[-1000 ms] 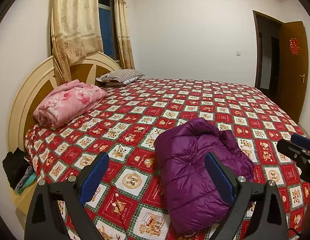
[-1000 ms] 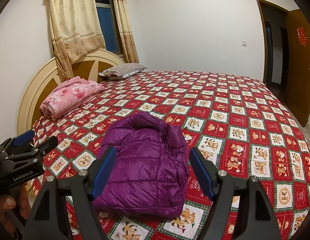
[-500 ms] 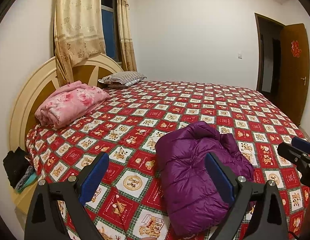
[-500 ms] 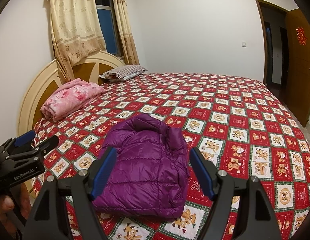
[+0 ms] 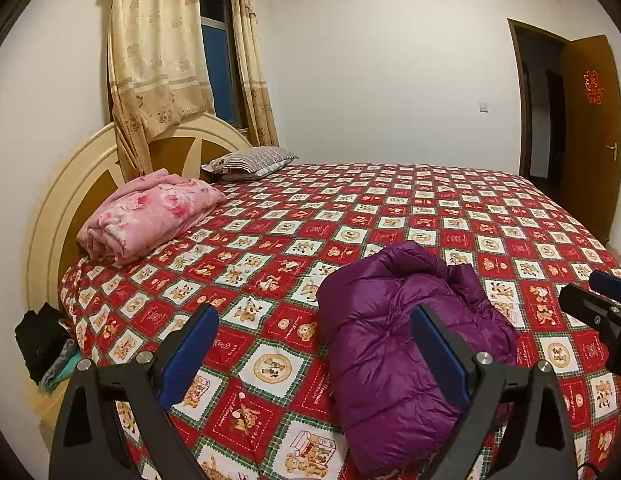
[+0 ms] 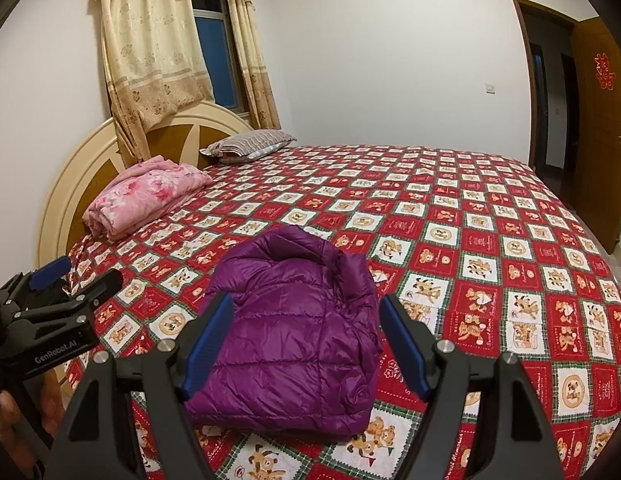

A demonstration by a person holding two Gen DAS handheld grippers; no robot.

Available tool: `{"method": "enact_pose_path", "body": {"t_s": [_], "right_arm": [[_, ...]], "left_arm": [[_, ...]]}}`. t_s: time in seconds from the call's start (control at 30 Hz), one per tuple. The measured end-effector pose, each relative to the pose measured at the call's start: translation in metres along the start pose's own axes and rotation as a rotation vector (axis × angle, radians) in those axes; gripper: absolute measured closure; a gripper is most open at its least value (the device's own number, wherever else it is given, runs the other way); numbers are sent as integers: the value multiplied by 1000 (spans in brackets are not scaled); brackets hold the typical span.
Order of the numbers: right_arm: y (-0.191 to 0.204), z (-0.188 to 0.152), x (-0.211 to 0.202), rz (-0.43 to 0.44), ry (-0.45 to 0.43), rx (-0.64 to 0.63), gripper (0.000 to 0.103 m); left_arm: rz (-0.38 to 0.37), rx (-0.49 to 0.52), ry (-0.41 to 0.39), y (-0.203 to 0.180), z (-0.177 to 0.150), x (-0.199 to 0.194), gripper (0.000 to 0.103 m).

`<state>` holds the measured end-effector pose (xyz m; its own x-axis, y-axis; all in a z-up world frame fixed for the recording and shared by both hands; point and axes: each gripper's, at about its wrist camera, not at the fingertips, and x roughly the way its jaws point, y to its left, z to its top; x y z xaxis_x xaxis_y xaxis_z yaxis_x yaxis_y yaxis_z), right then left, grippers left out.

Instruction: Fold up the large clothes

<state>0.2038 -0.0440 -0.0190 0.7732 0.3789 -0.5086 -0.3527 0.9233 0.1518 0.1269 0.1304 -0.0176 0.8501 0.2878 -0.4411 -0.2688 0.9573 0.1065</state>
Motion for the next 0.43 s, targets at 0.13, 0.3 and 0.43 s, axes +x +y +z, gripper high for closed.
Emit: {"method": "enact_pose_path", "body": {"t_s": [0.13, 0.3, 0.43], "right_arm": [[2, -2, 0, 3, 5, -1, 25], [5, -4, 2, 5, 11, -1, 25], [3, -4, 2, 6, 9, 0, 25]], "left_arm": [[5, -8, 0, 1, -1, 2, 6], [15, -6, -18, 2, -3, 0, 6], [7, 1, -29, 0, -4, -1, 6]]}}
